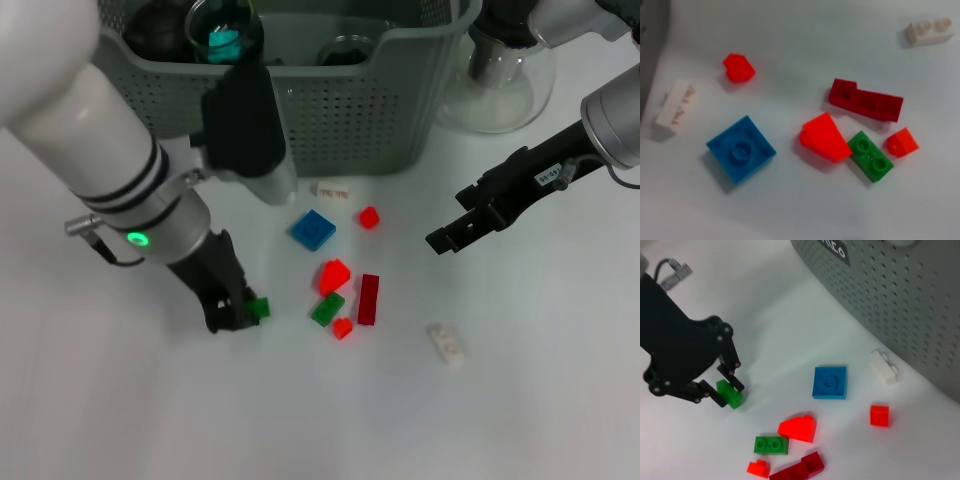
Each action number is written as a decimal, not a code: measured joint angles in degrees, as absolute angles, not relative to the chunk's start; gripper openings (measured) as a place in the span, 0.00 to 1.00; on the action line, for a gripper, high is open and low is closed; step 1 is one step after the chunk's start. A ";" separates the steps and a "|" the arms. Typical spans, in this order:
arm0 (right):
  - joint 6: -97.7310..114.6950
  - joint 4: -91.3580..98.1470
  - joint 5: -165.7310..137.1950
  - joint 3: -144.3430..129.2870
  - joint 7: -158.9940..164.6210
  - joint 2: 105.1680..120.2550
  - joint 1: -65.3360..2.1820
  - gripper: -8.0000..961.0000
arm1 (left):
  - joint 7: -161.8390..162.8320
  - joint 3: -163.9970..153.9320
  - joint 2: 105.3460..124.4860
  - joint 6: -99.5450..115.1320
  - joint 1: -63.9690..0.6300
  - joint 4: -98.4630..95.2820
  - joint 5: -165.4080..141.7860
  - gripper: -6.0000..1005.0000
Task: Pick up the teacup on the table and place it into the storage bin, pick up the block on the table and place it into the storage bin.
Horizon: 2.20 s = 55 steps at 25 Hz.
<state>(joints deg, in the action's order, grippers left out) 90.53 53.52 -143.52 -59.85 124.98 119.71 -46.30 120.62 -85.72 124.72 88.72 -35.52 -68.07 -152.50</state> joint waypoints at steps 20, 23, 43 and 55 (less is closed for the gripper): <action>91.23 53.56 -143.51 -60.02 125.53 119.88 -46.67 0.93 | 132.67 -46.25 114.05 100.65 -50.59 -78.12 -136.45 0.24; 91.25 53.54 -143.52 -60.03 125.87 119.92 -46.67 0.93 | 133.84 -46.82 112.88 91.96 -53.55 -71.40 -141.36 0.24; 91.23 52.80 -143.53 -61.32 126.39 119.98 -46.85 0.93 | 137.82 -47.59 113.70 59.08 -60.38 -44.94 -159.00 0.27; 91.31 52.83 -143.53 -61.34 126.09 119.94 -46.91 0.93 | 137.62 -47.01 114.75 62.08 -58.55 -50.82 -157.33 0.60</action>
